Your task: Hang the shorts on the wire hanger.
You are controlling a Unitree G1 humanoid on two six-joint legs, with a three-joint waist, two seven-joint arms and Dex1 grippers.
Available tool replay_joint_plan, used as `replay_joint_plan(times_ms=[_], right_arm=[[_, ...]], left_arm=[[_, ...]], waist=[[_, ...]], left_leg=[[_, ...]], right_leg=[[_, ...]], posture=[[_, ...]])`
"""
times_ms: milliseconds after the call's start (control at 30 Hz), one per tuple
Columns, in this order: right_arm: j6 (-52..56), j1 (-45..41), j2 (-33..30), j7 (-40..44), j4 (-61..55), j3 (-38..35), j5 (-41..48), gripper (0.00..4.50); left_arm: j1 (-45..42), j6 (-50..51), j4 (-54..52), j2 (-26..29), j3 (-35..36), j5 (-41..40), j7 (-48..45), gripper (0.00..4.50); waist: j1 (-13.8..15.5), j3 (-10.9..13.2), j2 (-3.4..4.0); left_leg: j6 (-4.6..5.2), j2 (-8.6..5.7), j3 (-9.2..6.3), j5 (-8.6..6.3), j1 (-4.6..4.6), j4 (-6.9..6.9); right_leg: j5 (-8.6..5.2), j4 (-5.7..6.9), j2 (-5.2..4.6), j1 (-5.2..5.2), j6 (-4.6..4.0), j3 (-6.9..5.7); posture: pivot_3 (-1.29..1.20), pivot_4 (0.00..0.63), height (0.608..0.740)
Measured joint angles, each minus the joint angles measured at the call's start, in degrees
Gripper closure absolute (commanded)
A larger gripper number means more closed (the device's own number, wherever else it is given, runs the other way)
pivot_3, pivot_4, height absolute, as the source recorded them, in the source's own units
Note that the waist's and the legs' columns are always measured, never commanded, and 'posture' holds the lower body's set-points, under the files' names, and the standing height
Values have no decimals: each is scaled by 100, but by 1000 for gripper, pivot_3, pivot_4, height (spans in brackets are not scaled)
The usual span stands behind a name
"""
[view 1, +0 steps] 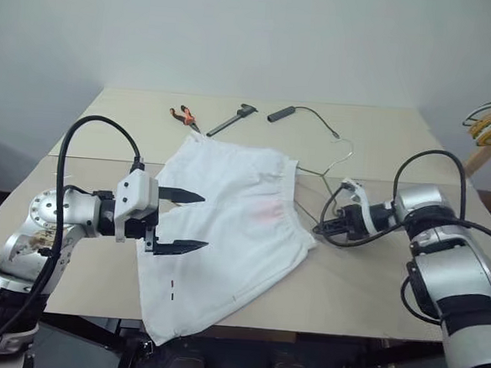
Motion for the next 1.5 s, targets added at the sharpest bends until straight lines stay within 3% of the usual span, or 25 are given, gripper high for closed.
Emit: replay_joint_plan(times_ms=[433, 667, 833, 933, 1167, 1300, 1500], right_arm=[[-555, -38, 387, -627, 325, -742, -560, 4500], [-1773, -70, 274, -673, -222, -987, -722, 4500], [-2793, 316, 271, -850, -1554, -1078, -773, 4500], [-3238, 793, 201, -965, -2939, -1051, -842, 4500], [-3681, 1791, -552, -779, -5967, -381, -1373, 4500], [-3369, 1886, -646, -710, -6585, -91, -1569, 4500], [-2932, 1852, -662, -773, -6942, 27, -1729, 4500]], left_arm=[[20, -14, -11, 2, -1, 37, -53, 20], [74, -15, -19, 63, 20, 37, -55, 20], [-79, -114, 180, 71, 17, 116, -100, 20], [-454, -292, 488, 137, 16, 196, -192, 20], [-1546, -931, 1563, 866, 230, 409, -800, 20], [-2085, -1180, 1770, 1120, 277, 343, -1361, 20], [-2942, -1438, 2448, 906, -112, 581, -1796, 20]], waist=[[-30, -1, 1], [-31, 0, 1], [-37, 0, 1], [-36, -1, 1], [-39, -1, 0], [-77, -3, -1], [-93, -13, -3]], left_leg=[[-5, 1, 0, 3, 5, -5], [-7, 2, -1, 4, 5, -7], [-7, 2, -1, 4, 2, -8], [-8, 2, -3, 5, 0, -6], [-7, 2, -2, 4, -7, -1], [-7, 4, 2, 4, 0, 2], [-8, 2, 1, 5, 1, 7]], right_leg=[[0, 7, 2, 0, 0, 1], [0, 5, 2, -1, 0, 2], [0, 6, 2, -5, 0, 1], [0, 6, 1, -6, 0, 0], [-1, 4, 2, -6, 1, -6], [-1, 2, 4, -3, 1, -4], [-2, 3, 4, 3, -1, -5]], posture=[[146, 38, 740], [113, 40, 740], [85, 36, 740], [69, 31, 740], [41, 13, 740], [27, 5, 740], [13, 0, 740]])
